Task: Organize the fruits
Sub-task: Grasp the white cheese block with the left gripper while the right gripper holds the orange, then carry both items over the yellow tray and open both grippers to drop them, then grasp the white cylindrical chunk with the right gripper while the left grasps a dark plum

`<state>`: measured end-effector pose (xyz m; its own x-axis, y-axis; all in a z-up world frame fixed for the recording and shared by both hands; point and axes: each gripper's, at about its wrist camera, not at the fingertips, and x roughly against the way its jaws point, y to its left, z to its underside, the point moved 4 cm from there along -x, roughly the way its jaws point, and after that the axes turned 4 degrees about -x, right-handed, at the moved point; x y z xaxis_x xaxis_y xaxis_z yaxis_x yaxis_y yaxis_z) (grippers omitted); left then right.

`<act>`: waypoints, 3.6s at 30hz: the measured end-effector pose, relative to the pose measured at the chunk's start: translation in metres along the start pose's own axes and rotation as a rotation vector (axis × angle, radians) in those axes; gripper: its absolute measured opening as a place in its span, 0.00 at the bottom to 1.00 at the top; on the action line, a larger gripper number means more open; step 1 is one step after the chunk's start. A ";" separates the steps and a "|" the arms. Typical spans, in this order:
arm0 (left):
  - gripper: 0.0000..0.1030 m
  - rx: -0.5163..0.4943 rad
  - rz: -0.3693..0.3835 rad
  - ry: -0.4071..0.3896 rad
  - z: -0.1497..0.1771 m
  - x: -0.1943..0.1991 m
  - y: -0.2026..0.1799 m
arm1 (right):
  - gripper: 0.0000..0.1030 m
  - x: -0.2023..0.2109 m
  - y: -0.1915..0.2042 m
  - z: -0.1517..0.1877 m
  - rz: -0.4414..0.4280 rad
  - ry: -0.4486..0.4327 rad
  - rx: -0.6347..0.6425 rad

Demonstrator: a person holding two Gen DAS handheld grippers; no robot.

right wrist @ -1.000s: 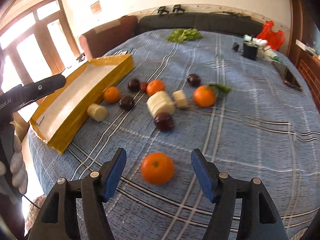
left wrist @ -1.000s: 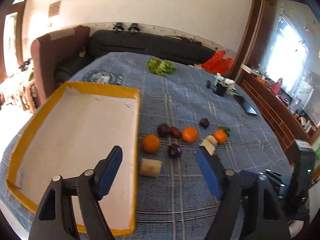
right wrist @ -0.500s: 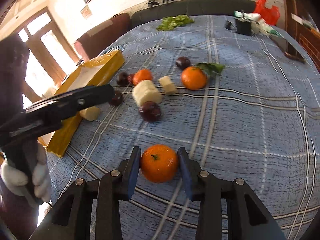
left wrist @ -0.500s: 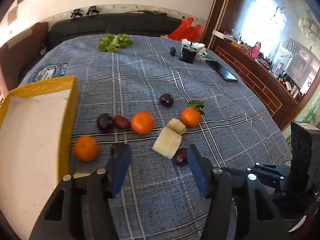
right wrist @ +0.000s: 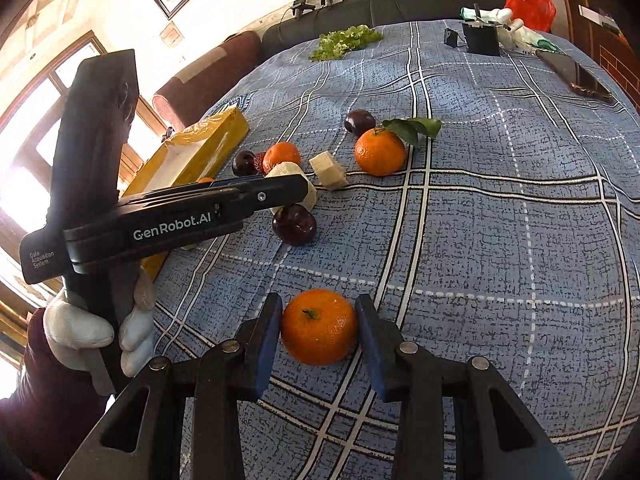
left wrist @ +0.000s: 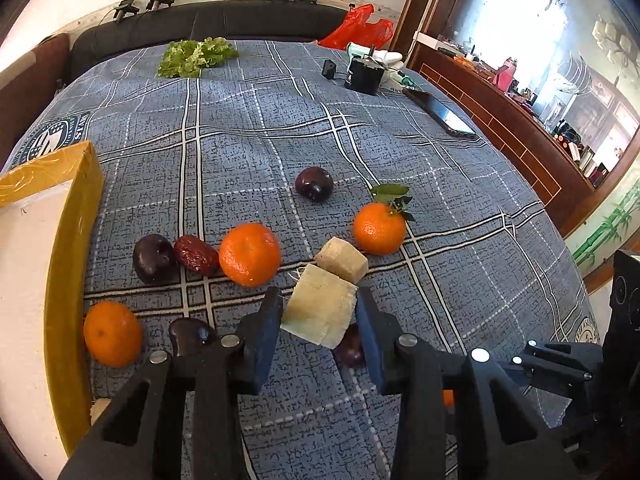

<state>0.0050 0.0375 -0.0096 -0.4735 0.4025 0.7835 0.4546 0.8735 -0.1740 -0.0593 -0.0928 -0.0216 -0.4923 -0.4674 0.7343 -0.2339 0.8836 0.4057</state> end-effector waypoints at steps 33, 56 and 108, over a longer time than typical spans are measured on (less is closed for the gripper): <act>0.36 0.505 -0.415 -0.216 0.116 0.178 0.183 | 0.41 -0.043 0.191 -0.028 -0.242 0.082 0.221; 0.56 0.550 -0.430 -0.304 0.131 0.219 0.190 | 0.46 -0.066 0.227 -0.024 -0.155 0.073 0.296; 0.66 0.273 -0.190 -0.194 0.072 0.152 0.073 | 0.38 -0.012 0.085 -0.022 -0.011 -0.062 0.185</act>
<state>-0.0877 0.1818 0.0538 -0.6762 0.2477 0.6938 0.1399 0.9678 -0.2092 -0.0543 -0.0122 0.0161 -0.5379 -0.4793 0.6935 -0.3869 0.8712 0.3020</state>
